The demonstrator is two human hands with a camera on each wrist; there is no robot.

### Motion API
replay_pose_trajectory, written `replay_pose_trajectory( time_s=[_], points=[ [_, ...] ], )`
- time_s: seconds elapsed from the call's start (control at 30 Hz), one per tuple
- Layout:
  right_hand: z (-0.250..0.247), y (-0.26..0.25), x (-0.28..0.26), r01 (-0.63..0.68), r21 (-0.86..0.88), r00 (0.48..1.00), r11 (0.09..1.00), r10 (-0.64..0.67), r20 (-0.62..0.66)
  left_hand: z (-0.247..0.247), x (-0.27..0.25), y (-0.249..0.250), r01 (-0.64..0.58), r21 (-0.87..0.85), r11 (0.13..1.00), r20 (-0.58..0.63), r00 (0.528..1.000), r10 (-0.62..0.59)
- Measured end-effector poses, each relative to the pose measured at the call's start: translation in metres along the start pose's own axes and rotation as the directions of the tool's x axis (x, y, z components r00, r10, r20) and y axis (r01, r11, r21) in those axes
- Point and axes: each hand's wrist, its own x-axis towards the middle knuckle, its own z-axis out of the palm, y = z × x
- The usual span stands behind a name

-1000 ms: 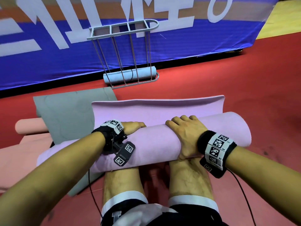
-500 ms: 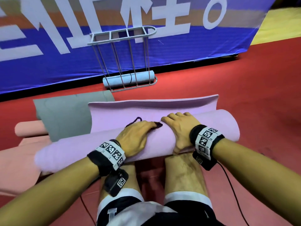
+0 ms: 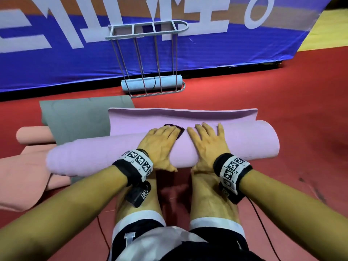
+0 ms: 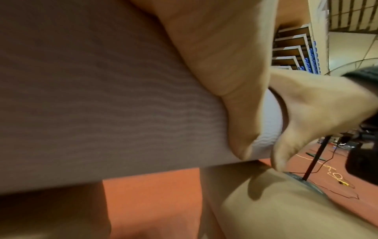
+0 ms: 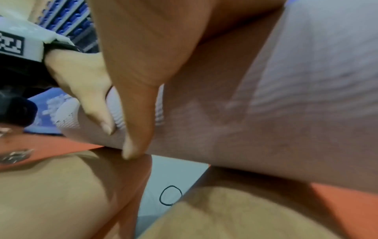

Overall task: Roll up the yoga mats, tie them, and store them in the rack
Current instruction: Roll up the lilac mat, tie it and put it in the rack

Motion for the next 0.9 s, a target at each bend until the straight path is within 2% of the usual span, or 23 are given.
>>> replay_pose_trajectory(
  time_s=[0.1, 0.13, 0.17, 0.2, 0.27, 0.3, 0.37, 0.47, 0.6, 0.7, 0.77, 0.8, 0.87, 0.9],
  points=[
    [-0.011, 0.01, 0.019, 0.009, 0.052, 1.0, 0.999, -0.009, -0.001, -0.007, 0.007, -0.009, -0.019, -0.096, 0.995, 0.021, 1.0, 0.021],
    [-0.015, 0.015, 0.027, 0.014, 0.071, 1.0, 0.997, -0.015, 0.016, -0.005, 0.007, -0.012, -0.044, -0.115, 0.992, -0.024, 0.999, 0.042],
    [-0.02, 0.02, 0.035, 0.017, 0.092, 0.999, 0.996, -0.021, 0.045, -0.002, 0.006, -0.013, -0.083, -0.137, 0.987, -0.119, 0.991, 0.066],
    [-0.022, 0.023, 0.041, 0.019, 0.11, 0.997, 0.994, -0.027, 0.073, 0.004, 0.004, -0.015, -0.126, -0.172, 0.977, -0.252, 0.964, 0.08],
    [-0.025, 0.026, 0.051, 0.013, 0.132, 0.995, 0.991, -0.026, 0.1, 0.016, 0.0, -0.019, -0.206, -0.254, 0.945, -0.514, 0.856, 0.048],
    [-0.025, 0.027, 0.055, 0.005, 0.135, 0.995, 0.991, -0.019, 0.103, 0.018, -0.003, -0.02, -0.236, -0.283, 0.93, -0.589, 0.808, 0.026],
    [-0.026, 0.028, 0.063, -0.007, 0.136, 0.994, 0.991, -0.009, 0.113, 0.019, -0.011, -0.012, -0.302, -0.296, 0.906, -0.653, 0.756, 0.038],
    [-0.025, 0.033, 0.073, -0.008, 0.135, 0.988, 0.991, -0.013, 0.153, 0.016, -0.025, 0.004, -0.408, -0.24, 0.881, -0.662, 0.732, 0.159],
    [-0.024, 0.036, 0.075, 0.007, 0.151, 0.99, 0.988, -0.028, 0.136, 0.028, -0.035, 0.001, -0.439, -0.226, 0.87, -0.637, 0.742, 0.209],
    [-0.026, 0.035, 0.073, 0.009, 0.144, 0.99, 0.989, -0.029, 0.14, 0.024, -0.038, -0.009, -0.38, -0.255, 0.889, -0.609, 0.777, 0.157],
    [-0.025, 0.036, 0.071, 0.018, 0.13, 0.99, 0.991, -0.036, 0.137, 0.012, -0.03, -0.018, -0.248, -0.284, 0.926, -0.589, 0.807, 0.036],
    [-0.024, 0.035, 0.069, 0.027, 0.128, 0.992, 0.991, -0.042, 0.119, 0.005, -0.022, -0.025, -0.147, -0.317, 0.937, -0.544, 0.837, -0.052],
    [-0.018, 0.034, 0.062, 0.079, 0.116, 0.996, 0.99, -0.084, 0.038, -0.008, -0.008, -0.041, 0.07, -0.375, 0.924, -0.32, 0.926, -0.2],
    [-0.012, 0.035, 0.058, 0.127, 0.093, 0.992, 0.988, -0.124, -0.034, -0.013, -0.003, -0.047, 0.136, -0.372, 0.918, -0.193, 0.956, -0.219]
  ],
)
